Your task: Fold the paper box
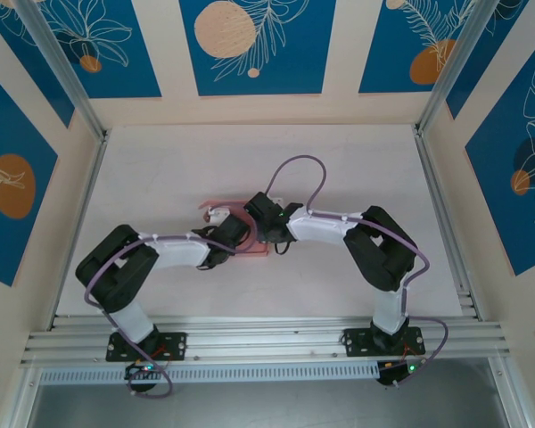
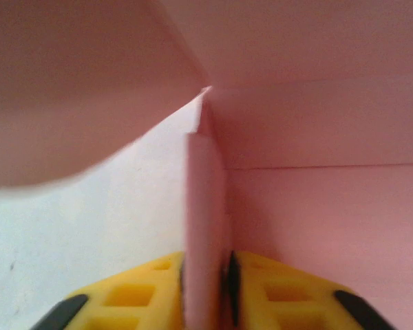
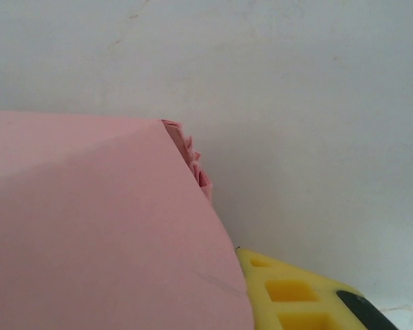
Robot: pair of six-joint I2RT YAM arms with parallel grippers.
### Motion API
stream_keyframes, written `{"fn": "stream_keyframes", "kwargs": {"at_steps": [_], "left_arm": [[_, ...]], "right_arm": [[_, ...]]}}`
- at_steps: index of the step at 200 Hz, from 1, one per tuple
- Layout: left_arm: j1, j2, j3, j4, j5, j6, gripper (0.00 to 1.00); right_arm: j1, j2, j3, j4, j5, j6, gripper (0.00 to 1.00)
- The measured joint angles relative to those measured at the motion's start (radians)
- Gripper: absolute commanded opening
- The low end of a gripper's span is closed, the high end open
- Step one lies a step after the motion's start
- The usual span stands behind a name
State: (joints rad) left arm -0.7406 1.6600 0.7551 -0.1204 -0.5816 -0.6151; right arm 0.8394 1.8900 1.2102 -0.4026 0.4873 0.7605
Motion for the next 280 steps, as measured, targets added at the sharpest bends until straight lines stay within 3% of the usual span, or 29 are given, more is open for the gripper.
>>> {"fn": "stream_keyframes", "kwargs": {"at_steps": [17, 59, 96, 137, 151, 191, 238, 263, 280], "left_arm": [[0.01, -0.054, -0.018, -0.004, 0.058, 0.019, 0.65], [0.011, -0.24, -0.04, -0.002, 0.154, 0.047, 0.76], [0.013, -0.423, -0.096, -0.007, 0.174, 0.089, 0.9], [0.056, -0.544, -0.119, -0.042, 0.217, 0.207, 0.84], [0.104, -0.576, -0.126, -0.043, 0.269, 0.269, 0.82], [0.231, -0.597, -0.147, -0.022, 0.453, 0.361, 0.78], [0.237, -0.597, -0.149, 0.016, 0.613, 0.391, 0.78], [0.237, -0.597, -0.149, 0.025, 0.653, 0.39, 0.78], [0.237, -0.595, -0.149, 0.034, 0.66, 0.39, 0.78]], "right_arm": [[0.001, 0.001, 0.018, -0.033, -0.001, -0.014, 0.37], [0.014, 0.001, 0.062, -0.09, 0.0, -0.066, 0.48], [0.014, -0.03, 0.068, -0.119, 0.003, -0.107, 0.62], [0.016, -0.111, 0.067, -0.117, -0.003, -0.156, 0.72], [0.017, -0.147, 0.053, -0.094, -0.021, -0.177, 0.78], [-0.008, -0.2, 0.01, -0.045, -0.071, -0.205, 0.79], [-0.074, -0.188, -0.072, -0.002, -0.142, -0.193, 0.92], [-0.093, -0.161, -0.085, 0.018, -0.179, -0.181, 1.0], [-0.093, -0.141, -0.089, 0.028, -0.197, -0.174, 1.0]]}}
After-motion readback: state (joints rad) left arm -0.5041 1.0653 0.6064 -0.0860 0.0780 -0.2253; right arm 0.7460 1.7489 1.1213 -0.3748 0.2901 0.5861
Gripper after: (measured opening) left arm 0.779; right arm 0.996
